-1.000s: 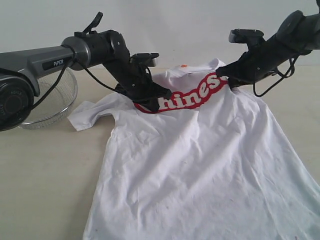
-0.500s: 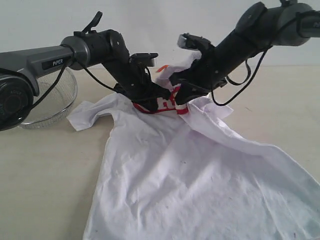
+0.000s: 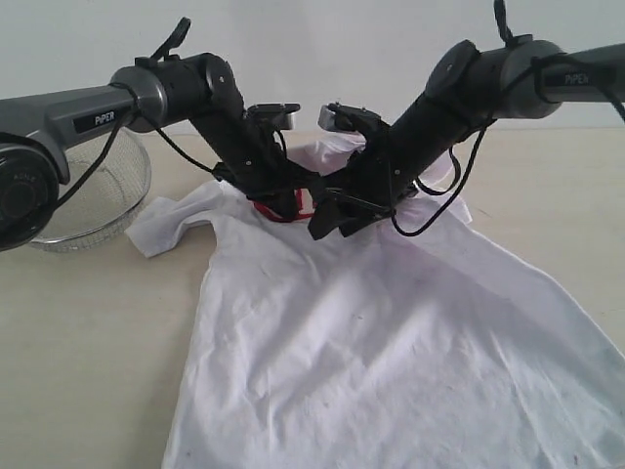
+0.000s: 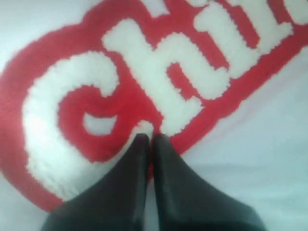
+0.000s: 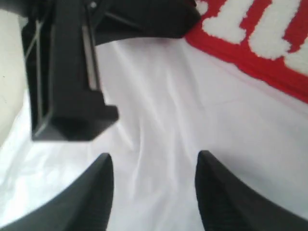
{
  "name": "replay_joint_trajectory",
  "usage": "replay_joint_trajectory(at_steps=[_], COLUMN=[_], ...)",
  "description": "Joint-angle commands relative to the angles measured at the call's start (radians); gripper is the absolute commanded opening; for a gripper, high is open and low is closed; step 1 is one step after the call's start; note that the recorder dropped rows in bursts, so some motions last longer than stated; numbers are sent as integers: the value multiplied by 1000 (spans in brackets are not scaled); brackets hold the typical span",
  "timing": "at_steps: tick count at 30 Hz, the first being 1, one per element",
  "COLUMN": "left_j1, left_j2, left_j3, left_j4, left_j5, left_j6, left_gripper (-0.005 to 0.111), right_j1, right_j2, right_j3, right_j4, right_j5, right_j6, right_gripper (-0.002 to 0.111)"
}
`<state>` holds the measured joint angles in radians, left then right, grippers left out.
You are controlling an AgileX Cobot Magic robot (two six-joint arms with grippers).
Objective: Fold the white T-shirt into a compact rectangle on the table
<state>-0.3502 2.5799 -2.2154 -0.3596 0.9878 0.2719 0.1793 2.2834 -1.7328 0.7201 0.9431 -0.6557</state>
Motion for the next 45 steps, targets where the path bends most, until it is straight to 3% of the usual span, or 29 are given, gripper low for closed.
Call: replay_joint_trajectory(at_steps=[1,10,17,23,45], left_j1=[47,72,72,72,72], left_j2=[-21,-32,-32,-32,-32], left_j3=[-1,-1,-1,-1,-1], left_j4=[36,36,24,25,13], left_j5=[36,50,41,34,29], left_j6=[-26,-37,-37,-37,-32], left_gripper=[4,4,4,4,4], right_j1=[-2,-75,-211,-302,-309], right_j2=[-28,-111,-151,-126,-64], right_j3=[0,-9,-15,-13,-13], right_j4=[14,38,20,-101,-262], right_j5=[-7,-26,-65,-82,23], right_j6=[-32,-27,-15,-40,-117], right_gripper=[42,42,42,42,42])
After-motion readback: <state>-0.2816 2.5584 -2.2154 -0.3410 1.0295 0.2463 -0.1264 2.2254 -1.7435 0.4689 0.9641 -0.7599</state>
